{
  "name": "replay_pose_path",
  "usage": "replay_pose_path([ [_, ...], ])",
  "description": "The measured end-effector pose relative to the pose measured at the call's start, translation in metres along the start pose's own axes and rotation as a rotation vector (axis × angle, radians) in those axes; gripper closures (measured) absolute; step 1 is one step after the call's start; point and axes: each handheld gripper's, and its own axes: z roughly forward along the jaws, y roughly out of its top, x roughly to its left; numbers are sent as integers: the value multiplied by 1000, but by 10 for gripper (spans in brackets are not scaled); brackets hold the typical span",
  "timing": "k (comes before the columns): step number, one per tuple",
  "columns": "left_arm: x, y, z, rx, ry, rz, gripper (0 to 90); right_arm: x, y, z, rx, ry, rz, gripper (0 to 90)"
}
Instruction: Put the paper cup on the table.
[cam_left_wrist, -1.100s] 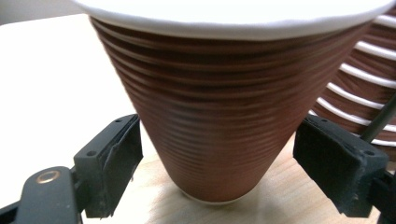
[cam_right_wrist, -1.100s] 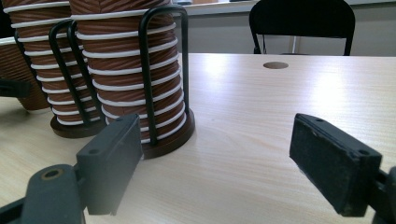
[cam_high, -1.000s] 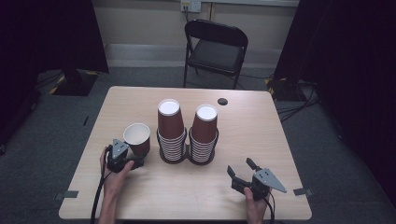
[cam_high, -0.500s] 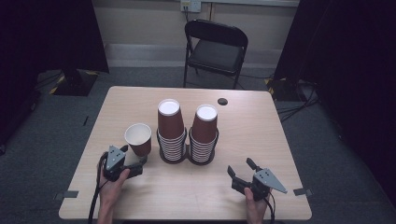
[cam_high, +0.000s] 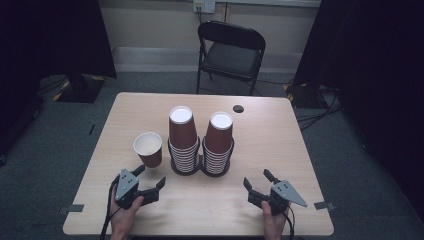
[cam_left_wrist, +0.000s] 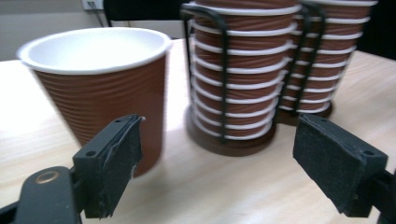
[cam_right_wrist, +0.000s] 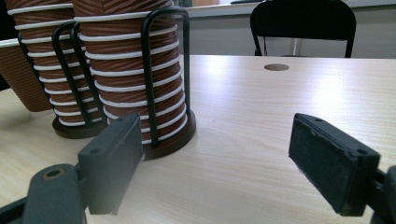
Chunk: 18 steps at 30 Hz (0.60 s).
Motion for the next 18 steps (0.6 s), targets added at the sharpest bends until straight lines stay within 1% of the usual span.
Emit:
replay_pose_path([
  [1,-5,-1,0,5,-18,5,154,0,0,0,-1,-1,0,169],
  [2,-7,-2,0,6,-25,7,154,0,0,0,-3,-4,-1,169],
  [3,-13,-4,1,3,-50,-3,154,0,0,0,0,-2,-1,169],
  [4,-13,-4,1,3,-50,-3,154,0,0,0,0,-2,-1,169],
  [5,-18,-5,2,-10,-67,-8,154,0,0,0,0,-3,-2,170],
  [6,-23,-6,2,-18,-79,-2,154,0,0,0,0,-5,-3,171],
  [8,-29,-7,3,-22,-108,2,154,1,0,0,2,-3,-4,171],
  [9,-31,-8,3,-20,-112,-1,154,1,0,0,1,-2,-6,171],
  [10,-34,-9,3,-26,-114,-10,154,1,0,0,1,-2,-6,171],
  [11,-37,-10,4,-25,-104,-11,153,1,0,0,1,-2,-8,172],
  [14,-43,-16,6,-22,-75,13,153,1,0,0,4,0,-7,174],
  [15,-43,-17,7,-21,-67,10,154,0,0,1,4,0,-10,174],
  [17,-45,-19,8,-21,-36,13,154,1,0,1,4,-7,-6,168],
  [18,-45,-20,8,-16,-40,16,154,1,0,1,4,-7,-6,168],
])
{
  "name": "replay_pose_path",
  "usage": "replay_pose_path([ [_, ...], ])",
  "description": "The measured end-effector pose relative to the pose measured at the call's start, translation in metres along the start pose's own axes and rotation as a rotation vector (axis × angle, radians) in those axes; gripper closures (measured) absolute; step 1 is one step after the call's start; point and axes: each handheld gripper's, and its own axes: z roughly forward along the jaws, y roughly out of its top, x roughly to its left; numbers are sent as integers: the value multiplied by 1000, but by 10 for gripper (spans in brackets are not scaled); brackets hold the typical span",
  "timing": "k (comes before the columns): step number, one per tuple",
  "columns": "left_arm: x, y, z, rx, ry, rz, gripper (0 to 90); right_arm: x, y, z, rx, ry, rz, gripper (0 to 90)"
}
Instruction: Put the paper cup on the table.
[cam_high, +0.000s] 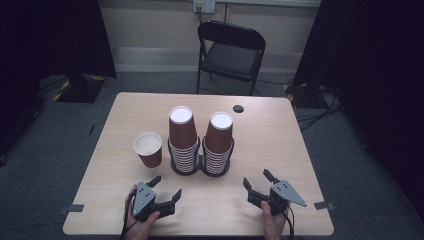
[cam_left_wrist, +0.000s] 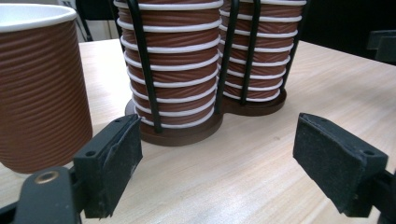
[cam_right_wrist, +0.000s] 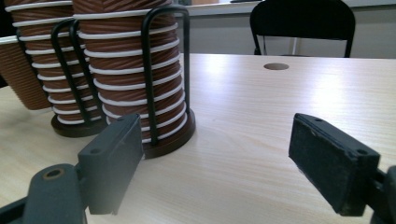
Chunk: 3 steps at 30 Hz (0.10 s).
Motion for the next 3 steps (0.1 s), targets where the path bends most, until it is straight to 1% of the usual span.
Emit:
replay_pose_path([
  [2,0,0,-1,-9,1,-3,153,0,0,0,5,0,-1,168],
  [3,0,0,-1,-10,2,-11,154,0,0,1,14,-4,-4,168],
])
